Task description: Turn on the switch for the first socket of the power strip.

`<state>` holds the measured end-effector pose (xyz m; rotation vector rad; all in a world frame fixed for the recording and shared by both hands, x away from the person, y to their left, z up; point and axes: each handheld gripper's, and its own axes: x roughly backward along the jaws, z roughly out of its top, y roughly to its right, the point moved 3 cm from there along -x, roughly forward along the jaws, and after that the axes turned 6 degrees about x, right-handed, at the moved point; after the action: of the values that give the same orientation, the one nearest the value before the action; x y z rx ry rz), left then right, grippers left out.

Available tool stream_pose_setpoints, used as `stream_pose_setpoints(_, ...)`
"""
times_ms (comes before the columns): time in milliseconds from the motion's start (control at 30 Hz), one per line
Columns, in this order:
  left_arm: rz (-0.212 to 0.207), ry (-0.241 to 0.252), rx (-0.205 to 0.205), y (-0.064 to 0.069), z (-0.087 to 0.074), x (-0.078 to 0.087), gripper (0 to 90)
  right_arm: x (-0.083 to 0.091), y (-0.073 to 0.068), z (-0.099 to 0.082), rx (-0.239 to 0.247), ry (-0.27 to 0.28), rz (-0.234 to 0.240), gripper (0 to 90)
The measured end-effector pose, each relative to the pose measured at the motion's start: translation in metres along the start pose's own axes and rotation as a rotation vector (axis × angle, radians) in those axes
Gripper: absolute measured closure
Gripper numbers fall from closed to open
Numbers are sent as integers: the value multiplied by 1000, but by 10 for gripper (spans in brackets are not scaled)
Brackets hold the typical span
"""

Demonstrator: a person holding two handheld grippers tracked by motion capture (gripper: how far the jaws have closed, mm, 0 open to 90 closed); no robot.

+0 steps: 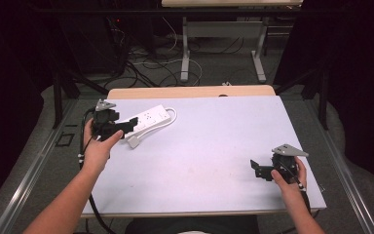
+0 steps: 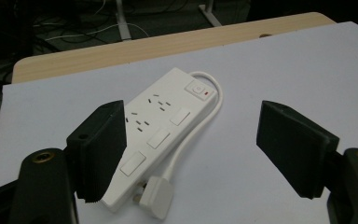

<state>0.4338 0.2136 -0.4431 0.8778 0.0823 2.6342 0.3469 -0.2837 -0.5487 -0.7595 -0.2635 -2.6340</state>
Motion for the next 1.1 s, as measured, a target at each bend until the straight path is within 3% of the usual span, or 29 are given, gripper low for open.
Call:
stream_pose_setpoints(467, 16, 1, 20, -1, 18, -14, 244, 0, 1, -1, -14, -6, -2, 0)
stream_pose_setpoints(633, 9, 7, 64, -2, 23, -21, 259, 0, 2, -1, -12, -11, 1, 0)
stream_pose_setpoints(800, 8, 3, 96, -4, 27, -31, 295, -1, 2, -2, -11, -10, 6, 0)
stream_pose_setpoints(1033, 17, -5, 100, -4, 28, -42, 333, -1, 1, -2, -15, -18, 8, 0)
stream_pose_setpoints(1100, 6, -12, 106, -4, 29, -46, 389, -2, 2, -3, -9, -16, 11, 0)
